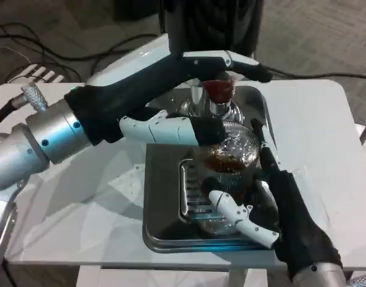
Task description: Grasp the cup under the faucet to collect the drink, then remove the cup.
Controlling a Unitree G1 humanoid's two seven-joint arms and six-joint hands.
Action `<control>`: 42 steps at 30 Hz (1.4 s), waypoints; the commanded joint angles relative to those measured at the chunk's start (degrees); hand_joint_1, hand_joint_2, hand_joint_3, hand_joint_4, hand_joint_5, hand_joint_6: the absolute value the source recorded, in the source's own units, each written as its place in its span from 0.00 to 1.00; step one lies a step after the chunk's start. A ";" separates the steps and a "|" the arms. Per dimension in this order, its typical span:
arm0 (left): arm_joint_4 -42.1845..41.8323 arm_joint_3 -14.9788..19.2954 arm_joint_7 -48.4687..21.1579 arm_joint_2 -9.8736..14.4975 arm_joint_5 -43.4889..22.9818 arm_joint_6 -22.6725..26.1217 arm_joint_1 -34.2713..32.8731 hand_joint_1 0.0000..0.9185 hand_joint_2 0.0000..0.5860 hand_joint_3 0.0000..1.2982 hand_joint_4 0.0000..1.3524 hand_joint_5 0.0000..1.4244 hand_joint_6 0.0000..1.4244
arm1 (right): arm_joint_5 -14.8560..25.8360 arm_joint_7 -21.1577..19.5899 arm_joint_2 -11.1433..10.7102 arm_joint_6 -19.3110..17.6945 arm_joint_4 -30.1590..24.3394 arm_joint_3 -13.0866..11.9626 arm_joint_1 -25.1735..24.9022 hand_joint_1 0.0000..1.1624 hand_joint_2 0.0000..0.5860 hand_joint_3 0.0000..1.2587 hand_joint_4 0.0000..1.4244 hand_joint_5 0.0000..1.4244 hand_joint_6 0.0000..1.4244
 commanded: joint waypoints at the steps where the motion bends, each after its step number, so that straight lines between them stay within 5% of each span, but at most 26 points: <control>1: 0.56 1.57 0.46 -0.27 -0.56 -0.12 1.80 0.08 0.11 0.21 0.14 0.11 0.19 | -0.29 -1.30 1.19 0.66 0.81 0.76 0.19 0.51 0.45 0.00 0.00 0.00 0.12; 17: -1.03 6.94 2.44 -2.10 -3.82 0.29 1.28 0.18 0.20 0.17 0.11 0.10 0.17 | -1.03 -4.71 3.42 0.92 3.46 1.59 -1.52 0.50 0.44 0.00 0.00 0.00 0.12; 42: -4.27 9.01 2.24 -0.87 -4.83 2.04 2.22 0.21 0.23 0.18 0.11 0.11 0.16 | -0.20 -5.83 4.29 2.11 5.56 3.73 -3.10 0.50 0.43 0.00 0.00 0.00 0.11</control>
